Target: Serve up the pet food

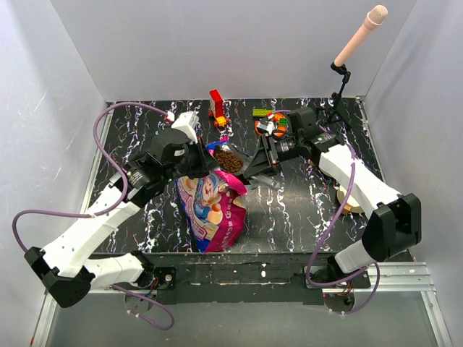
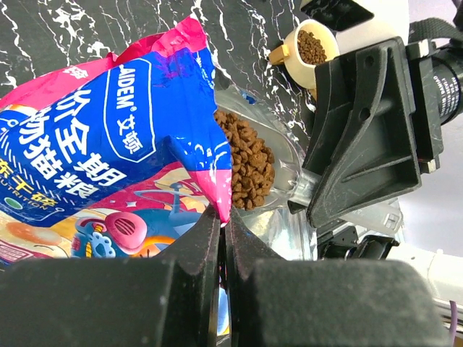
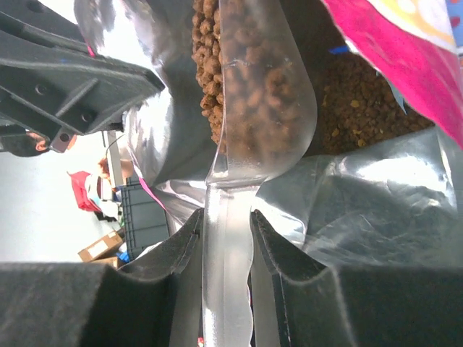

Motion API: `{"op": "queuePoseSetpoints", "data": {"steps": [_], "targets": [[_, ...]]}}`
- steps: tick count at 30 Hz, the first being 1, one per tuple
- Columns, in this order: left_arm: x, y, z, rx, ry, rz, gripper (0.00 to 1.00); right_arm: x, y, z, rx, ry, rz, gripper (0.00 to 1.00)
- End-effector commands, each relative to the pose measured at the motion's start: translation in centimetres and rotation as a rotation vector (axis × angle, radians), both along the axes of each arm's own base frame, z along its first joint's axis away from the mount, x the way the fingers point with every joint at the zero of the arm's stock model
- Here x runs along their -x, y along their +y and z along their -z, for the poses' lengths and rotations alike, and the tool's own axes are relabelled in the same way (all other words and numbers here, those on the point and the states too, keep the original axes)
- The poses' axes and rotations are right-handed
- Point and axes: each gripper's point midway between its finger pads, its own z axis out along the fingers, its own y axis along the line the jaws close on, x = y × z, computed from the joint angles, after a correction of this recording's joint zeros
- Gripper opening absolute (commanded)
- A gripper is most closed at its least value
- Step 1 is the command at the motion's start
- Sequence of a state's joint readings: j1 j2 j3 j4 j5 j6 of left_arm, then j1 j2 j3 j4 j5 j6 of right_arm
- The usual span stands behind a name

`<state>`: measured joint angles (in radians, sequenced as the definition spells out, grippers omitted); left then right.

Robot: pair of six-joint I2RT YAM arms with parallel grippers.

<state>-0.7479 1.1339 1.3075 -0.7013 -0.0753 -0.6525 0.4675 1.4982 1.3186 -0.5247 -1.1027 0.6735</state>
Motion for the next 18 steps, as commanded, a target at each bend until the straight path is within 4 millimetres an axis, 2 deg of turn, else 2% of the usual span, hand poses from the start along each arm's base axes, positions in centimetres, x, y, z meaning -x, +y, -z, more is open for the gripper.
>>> {"op": "queuePoseSetpoints", "data": {"steps": [1, 4, 7, 10, 11, 13, 16, 17, 18], "targets": [[0.2, 1.6, -3.7, 0.033, -0.109, -0.028, 0.0, 1.2, -0.7, -0.4, -0.041, -0.025, -0.025, 0.01], [0.5, 2.1, -4.2, 0.039, -0.126, -0.035, 0.0, 1.2, -0.7, 0.1, -0.05, -0.011, -0.023, 0.01], [0.8, 2.9, -4.4, 0.033, -0.135, -0.054, 0.0, 1.7, -1.7, -0.3, -0.012, -0.044, 0.011, 0.01], [1.0, 3.2, -4.5, 0.047, -0.139, -0.066, 0.0, 0.8, -0.5, -0.1, -0.011, 0.017, 0.02, 0.01], [1.1, 3.3, -4.6, 0.056, -0.139, -0.071, 0.0, 1.4, -1.0, 0.7, 0.056, 0.045, 0.008, 0.01], [1.1, 3.3, -4.5, 0.055, -0.138, -0.069, 0.0, 2.2, -1.9, 0.4, 0.089, -0.021, 0.01, 0.01], [1.0, 3.2, -4.5, 0.063, -0.141, -0.071, 0.0, 1.7, -0.7, 0.7, 0.009, 0.023, 0.037, 0.01], [1.0, 3.1, -4.4, 0.065, -0.142, -0.068, 0.0, 1.7, -0.4, 1.3, 0.026, 0.073, 0.021, 0.01], [0.9, 3.0, -4.3, 0.063, -0.139, -0.07, 0.0, 1.7, -0.4, 0.8, 0.051, 0.047, 0.001, 0.01]]}}
